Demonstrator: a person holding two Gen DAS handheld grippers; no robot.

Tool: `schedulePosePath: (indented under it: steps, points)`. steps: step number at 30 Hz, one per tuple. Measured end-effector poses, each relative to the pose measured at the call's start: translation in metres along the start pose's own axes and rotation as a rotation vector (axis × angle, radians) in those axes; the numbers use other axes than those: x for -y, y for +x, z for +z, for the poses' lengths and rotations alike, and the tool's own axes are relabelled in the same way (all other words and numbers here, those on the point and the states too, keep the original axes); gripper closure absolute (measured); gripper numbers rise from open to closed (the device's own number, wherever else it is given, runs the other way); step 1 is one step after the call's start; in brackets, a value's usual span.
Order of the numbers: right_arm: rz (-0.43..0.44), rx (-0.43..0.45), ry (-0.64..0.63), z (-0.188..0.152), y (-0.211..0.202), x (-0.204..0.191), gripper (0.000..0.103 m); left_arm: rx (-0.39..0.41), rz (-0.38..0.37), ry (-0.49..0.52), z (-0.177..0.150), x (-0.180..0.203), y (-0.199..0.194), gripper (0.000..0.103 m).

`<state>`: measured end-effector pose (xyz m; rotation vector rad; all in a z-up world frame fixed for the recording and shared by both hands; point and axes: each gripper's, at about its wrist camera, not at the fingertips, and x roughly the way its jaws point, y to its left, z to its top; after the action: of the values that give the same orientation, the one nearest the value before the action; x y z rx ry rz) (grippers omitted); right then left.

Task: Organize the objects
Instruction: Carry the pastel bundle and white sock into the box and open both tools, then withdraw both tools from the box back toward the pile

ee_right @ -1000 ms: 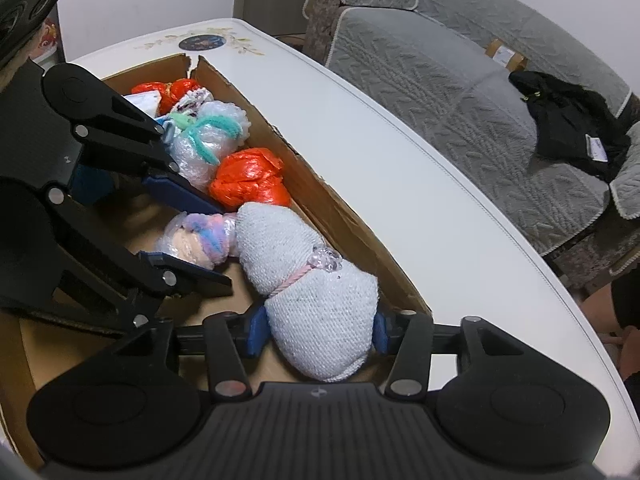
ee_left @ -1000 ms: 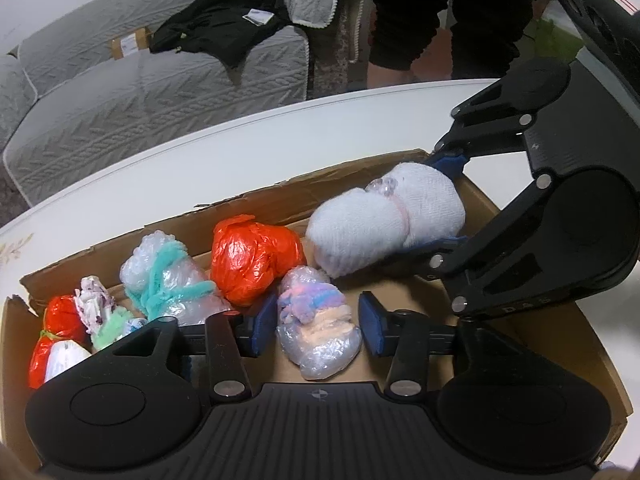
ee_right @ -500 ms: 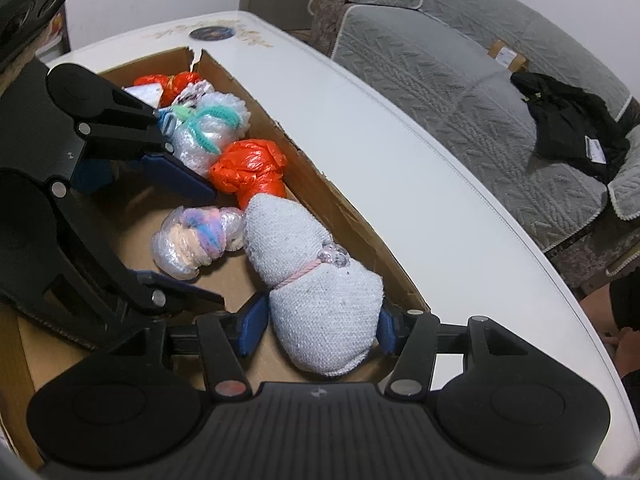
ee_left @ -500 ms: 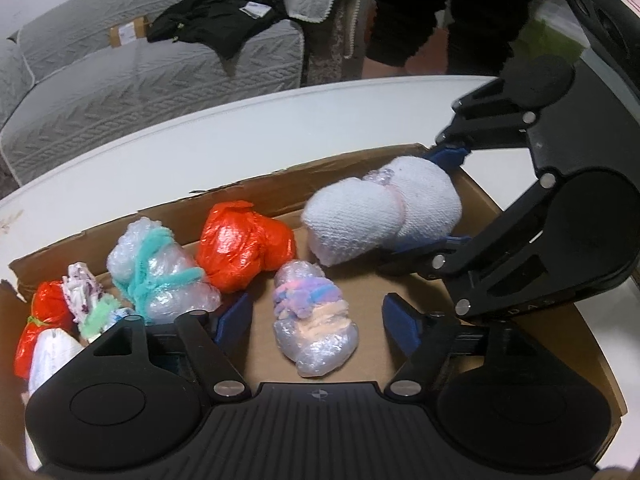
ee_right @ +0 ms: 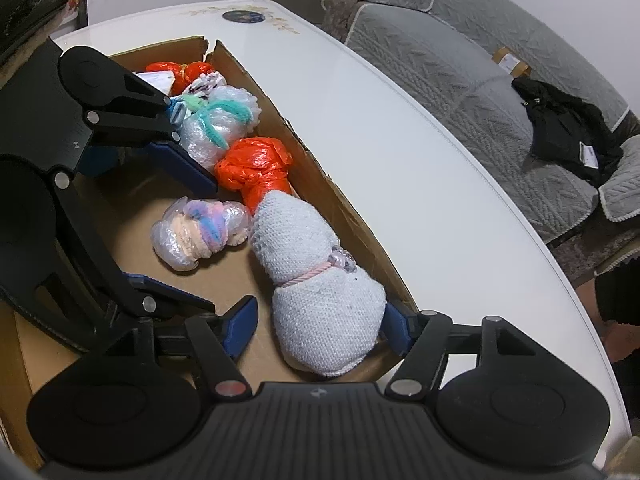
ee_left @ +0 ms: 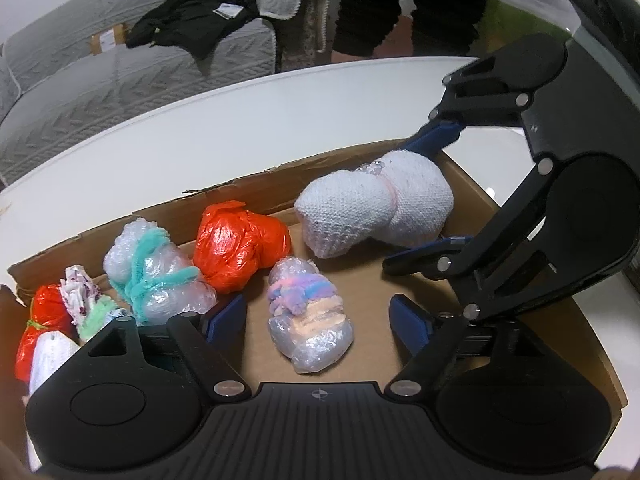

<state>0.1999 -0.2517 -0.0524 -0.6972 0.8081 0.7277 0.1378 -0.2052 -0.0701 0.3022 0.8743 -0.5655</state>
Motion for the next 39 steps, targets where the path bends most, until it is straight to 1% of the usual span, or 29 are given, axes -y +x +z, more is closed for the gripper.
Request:
schedulePosePath:
  steps: [1, 2, 5, 7, 10, 11, 12, 15, 18, 20, 22, 23, 24, 26, 29, 30, 32, 34, 36, 37, 39]
  points:
    - [-0.007, 0.002, -0.004, -0.001, -0.002, -0.002, 0.035, 0.002, 0.006, 0.006, -0.001, 0.000, -0.001, 0.018]
    - [-0.015, 0.007, -0.008, -0.001, -0.005, -0.003, 0.033, 0.006, 0.006, 0.010, -0.001, 0.000, -0.003, 0.015]
    - [-0.044, 0.019, -0.016, 0.001, -0.011, -0.001, 0.025, 0.016, -0.003, 0.020, -0.001, 0.000, -0.008, 0.011]
    - [-0.053, 0.028, -0.007, 0.002, -0.016, 0.001, 0.024, 0.024, -0.004, 0.027, 0.001, 0.000, -0.013, 0.011]
    - [-0.059, 0.045, 0.014, 0.003, -0.025, 0.004, 0.018, 0.042, 0.013, 0.045, 0.003, 0.000, -0.021, 0.011]
    - [-0.058, 0.057, 0.025, 0.003, -0.029, 0.006, 0.013, 0.049, 0.017, 0.046, 0.002, -0.001, -0.025, 0.011]
    - [-0.057, 0.070, 0.036, 0.003, -0.034, 0.007, 0.011, 0.053, 0.017, 0.042, 0.002, -0.003, -0.029, 0.011]
    - [-0.068, 0.100, 0.063, -0.001, -0.050, -0.001, 0.011, 0.080, 0.013, 0.031, 0.001, -0.012, -0.046, 0.011]
    - [-0.100, 0.137, 0.081, -0.008, -0.072, -0.014, 0.011, 0.124, 0.040, 0.031, -0.007, -0.022, -0.074, 0.011]
    - [-0.114, 0.174, 0.111, -0.015, -0.089, -0.024, 0.011, 0.169, 0.058, 0.029, -0.022, -0.029, -0.099, 0.009]
    - [-0.128, 0.210, 0.154, -0.024, -0.108, -0.037, 0.010, 0.213, 0.092, 0.024, -0.041, -0.038, -0.126, 0.006]
    - [-0.132, 0.235, 0.181, -0.030, -0.119, -0.046, 0.009, 0.234, 0.111, 0.016, -0.054, -0.042, -0.139, 0.006]
    - [-0.133, 0.259, 0.203, -0.035, -0.128, -0.053, 0.006, 0.245, 0.129, 0.007, -0.066, -0.045, -0.149, 0.005]
    - [-0.140, 0.301, 0.253, -0.046, -0.143, -0.071, 0.001, 0.257, 0.165, -0.016, -0.093, -0.050, -0.166, 0.005]
    - [-0.123, 0.346, 0.314, -0.062, -0.156, -0.097, 0.001, 0.247, 0.210, -0.073, -0.133, -0.056, -0.179, 0.004]
    - [-0.104, 0.359, 0.341, -0.067, -0.157, -0.105, 0.001, 0.238, 0.222, -0.099, -0.146, -0.057, -0.181, 0.004]
    - [-0.067, 0.364, 0.392, -0.076, -0.151, -0.119, 0.001, 0.213, 0.233, -0.166, -0.167, -0.061, -0.180, 0.004]
    - [-0.046, 0.340, 0.458, -0.083, -0.141, -0.126, 0.001, 0.189, 0.216, -0.224, -0.184, -0.065, -0.182, 0.004]
    - [-0.028, 0.303, 0.510, -0.088, -0.128, -0.134, 0.001, 0.166, 0.193, -0.262, -0.192, -0.066, -0.178, 0.004]
    - [-0.032, 0.287, 0.527, -0.089, -0.123, -0.138, 0.001, 0.166, 0.186, -0.270, -0.193, -0.066, -0.178, 0.004]
    - [-0.036, 0.284, 0.557, -0.095, -0.118, -0.143, 0.001, 0.170, 0.165, -0.273, -0.193, -0.064, -0.175, 0.004]
